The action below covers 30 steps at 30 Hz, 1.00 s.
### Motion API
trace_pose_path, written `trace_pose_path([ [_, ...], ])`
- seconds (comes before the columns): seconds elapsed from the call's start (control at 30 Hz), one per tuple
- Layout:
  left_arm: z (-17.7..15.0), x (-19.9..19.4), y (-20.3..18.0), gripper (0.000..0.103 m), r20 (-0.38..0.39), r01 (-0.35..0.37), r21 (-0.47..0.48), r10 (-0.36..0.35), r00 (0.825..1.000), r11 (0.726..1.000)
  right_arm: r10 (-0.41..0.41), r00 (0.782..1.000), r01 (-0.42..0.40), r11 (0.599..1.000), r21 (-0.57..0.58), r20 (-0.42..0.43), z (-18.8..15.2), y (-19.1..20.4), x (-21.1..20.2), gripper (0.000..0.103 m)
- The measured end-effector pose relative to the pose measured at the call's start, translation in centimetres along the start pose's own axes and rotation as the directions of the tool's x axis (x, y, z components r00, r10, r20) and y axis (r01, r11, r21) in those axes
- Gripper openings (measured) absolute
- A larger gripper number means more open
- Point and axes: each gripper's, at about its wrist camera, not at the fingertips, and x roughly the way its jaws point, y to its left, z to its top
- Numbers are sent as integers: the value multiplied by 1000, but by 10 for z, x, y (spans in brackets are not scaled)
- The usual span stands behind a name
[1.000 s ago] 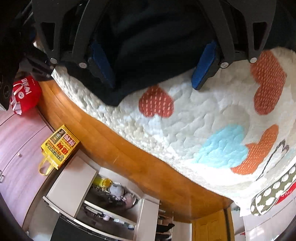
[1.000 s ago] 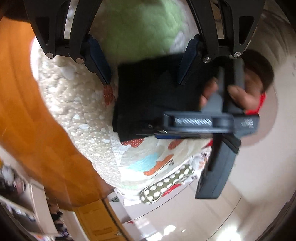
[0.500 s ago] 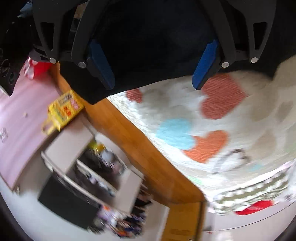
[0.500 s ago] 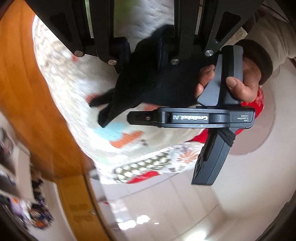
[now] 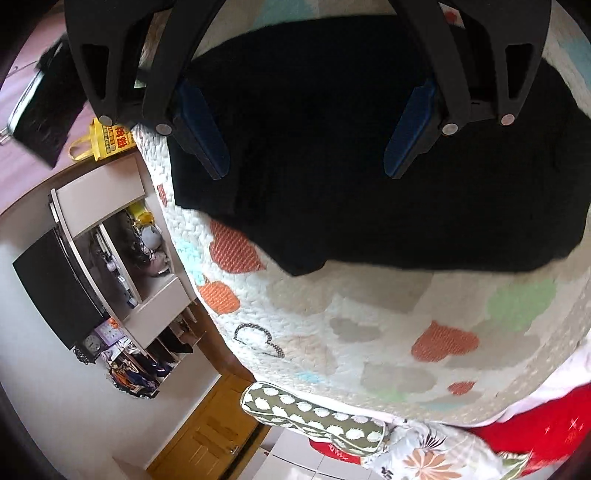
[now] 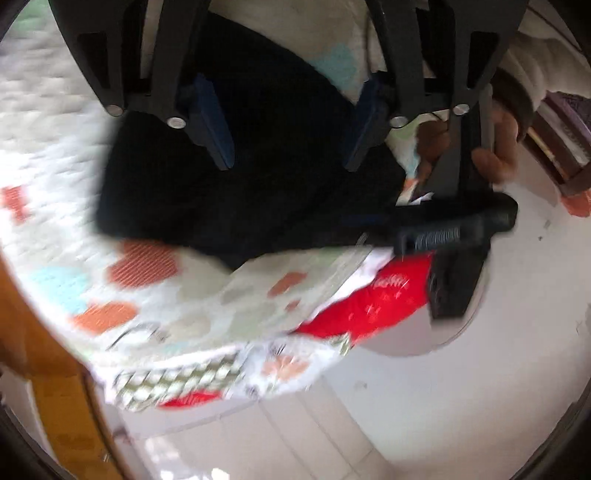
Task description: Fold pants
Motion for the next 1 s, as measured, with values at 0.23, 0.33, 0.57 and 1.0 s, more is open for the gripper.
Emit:
trace_pose_path([
  [0.23, -21, 35, -27, 86, -79, 35, 24, -33, 996, 999, -212, 976, 212, 977, -12, -41, -3, -36, -1, 50],
  [0.33, -27, 49, -46, 86, -102, 16, 72, -9, 995, 997, -275, 959, 274, 962, -24, -68, -12, -44, 9, 50],
  [0.57, -30, 57, -66, 22, -98, -50, 149, 65, 993, 988, -282, 959, 283, 957, 60, -32, -14, -64, -12, 53],
  [1.0, -34, 44, -51, 11, -72, -118, 132, 128, 989, 984, -300, 949, 283, 947, -155, -100, 15, -34, 63, 37],
])
